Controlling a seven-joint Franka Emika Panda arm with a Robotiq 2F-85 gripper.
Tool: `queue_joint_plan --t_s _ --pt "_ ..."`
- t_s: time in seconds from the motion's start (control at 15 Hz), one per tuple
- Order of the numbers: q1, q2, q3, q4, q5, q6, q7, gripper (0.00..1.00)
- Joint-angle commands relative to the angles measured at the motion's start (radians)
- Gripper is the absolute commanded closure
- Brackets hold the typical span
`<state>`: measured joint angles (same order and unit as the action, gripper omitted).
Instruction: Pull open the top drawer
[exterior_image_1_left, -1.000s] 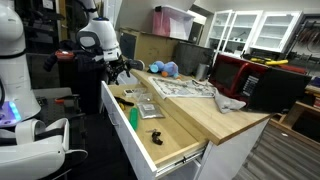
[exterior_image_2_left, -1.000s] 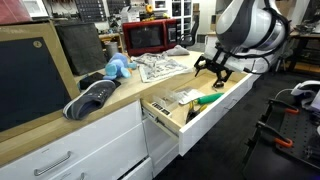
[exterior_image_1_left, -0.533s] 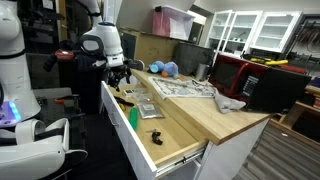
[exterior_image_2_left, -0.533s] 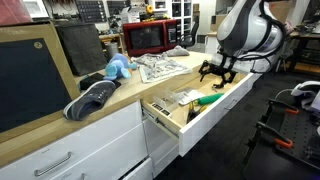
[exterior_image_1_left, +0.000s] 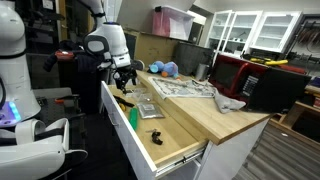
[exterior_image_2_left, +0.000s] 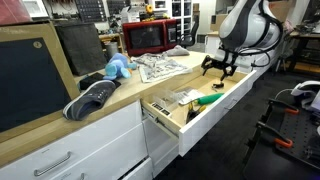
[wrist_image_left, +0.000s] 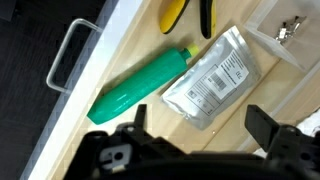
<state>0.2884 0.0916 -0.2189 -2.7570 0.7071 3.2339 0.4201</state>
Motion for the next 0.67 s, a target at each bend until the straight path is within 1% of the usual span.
queue_joint_plan --t_s 0.0,0.13,0.2,0.27,0.4,0.6 --pt "0.001 -0.003 -0.003 0.002 0.0 0.0 0.0 0.0" --pt "0.006 -0.004 -0.003 0.002 0.0 0.0 0.0 0.0" --pt "0.003 0.021 -0.008 0.011 -0.008 0.0 -0.006 0.0" --pt "-0.006 0.028 -0.014 0.028 -0.017 -0.031 -0.016 0.0" --pt "-0.015 0.04 -0.036 0.064 -0.067 -0.077 -0.058 0.0" --pt "-0.015 0.047 -0.098 0.132 -0.203 -0.186 -0.1 0.0"
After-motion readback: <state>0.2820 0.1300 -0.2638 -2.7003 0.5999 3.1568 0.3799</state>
